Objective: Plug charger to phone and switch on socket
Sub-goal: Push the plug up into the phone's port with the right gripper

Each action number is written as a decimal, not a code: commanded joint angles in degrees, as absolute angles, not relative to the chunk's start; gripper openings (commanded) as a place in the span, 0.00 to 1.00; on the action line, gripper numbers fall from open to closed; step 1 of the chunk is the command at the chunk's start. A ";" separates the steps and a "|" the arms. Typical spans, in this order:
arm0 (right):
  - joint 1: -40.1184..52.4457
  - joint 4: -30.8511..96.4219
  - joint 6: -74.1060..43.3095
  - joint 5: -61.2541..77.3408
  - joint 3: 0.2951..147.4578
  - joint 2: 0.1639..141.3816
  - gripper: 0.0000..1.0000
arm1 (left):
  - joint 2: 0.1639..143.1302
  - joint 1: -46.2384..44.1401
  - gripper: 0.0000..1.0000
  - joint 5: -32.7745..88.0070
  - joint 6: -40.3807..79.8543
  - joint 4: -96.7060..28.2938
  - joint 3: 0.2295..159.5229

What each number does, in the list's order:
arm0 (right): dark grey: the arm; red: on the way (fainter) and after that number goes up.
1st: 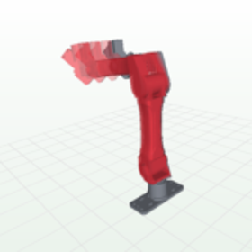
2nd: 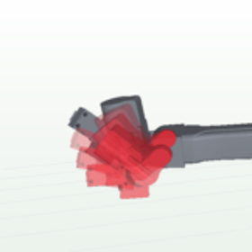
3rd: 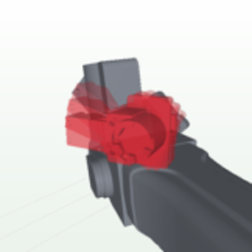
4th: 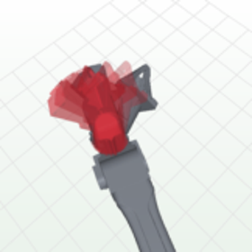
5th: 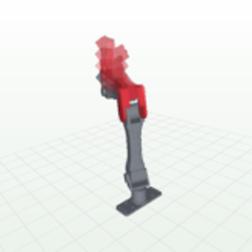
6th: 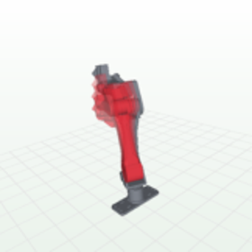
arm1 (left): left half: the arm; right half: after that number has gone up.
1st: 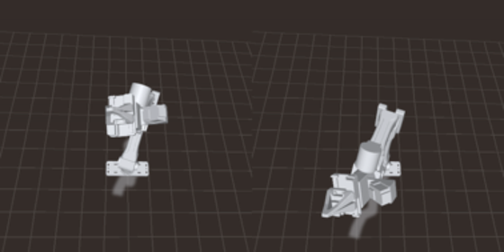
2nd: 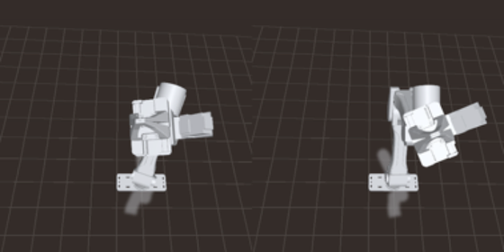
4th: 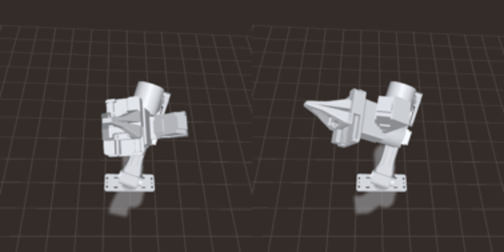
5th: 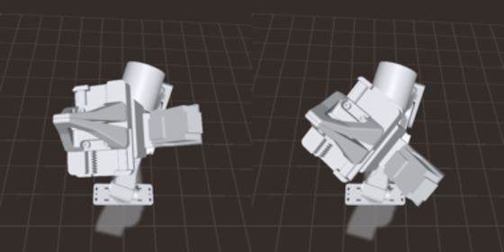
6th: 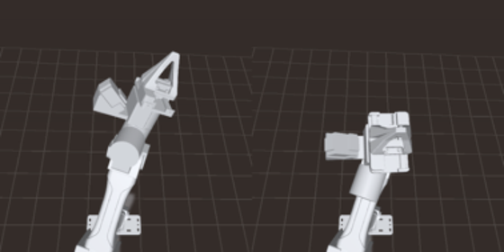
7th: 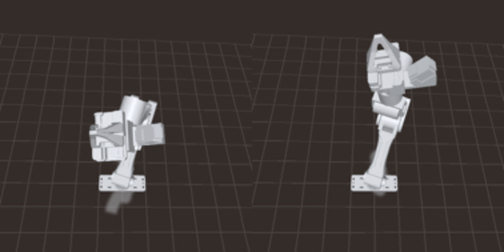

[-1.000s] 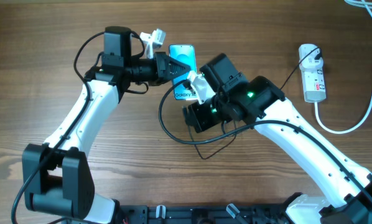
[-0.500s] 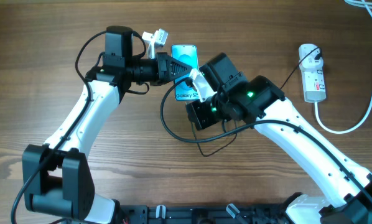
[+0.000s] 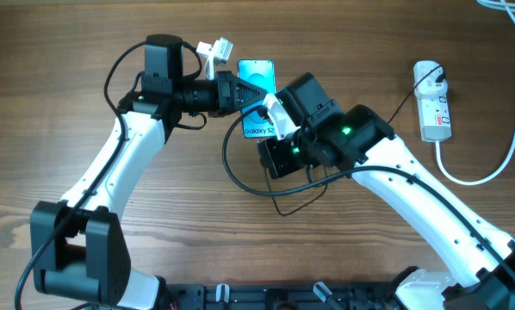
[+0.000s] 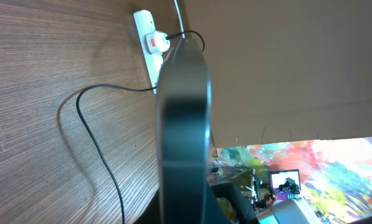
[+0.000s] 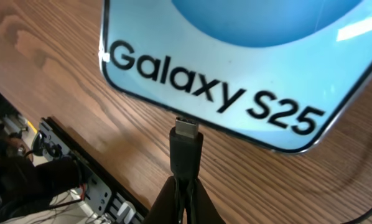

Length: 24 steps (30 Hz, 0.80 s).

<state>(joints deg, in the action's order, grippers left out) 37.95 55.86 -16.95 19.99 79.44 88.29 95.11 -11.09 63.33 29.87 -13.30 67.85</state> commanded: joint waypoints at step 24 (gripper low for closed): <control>37.85 46.44 -23.99 14.96 81.01 89.14 0.04 | 92.88 -11.14 0.04 66.61 28.71 -12.71 68.03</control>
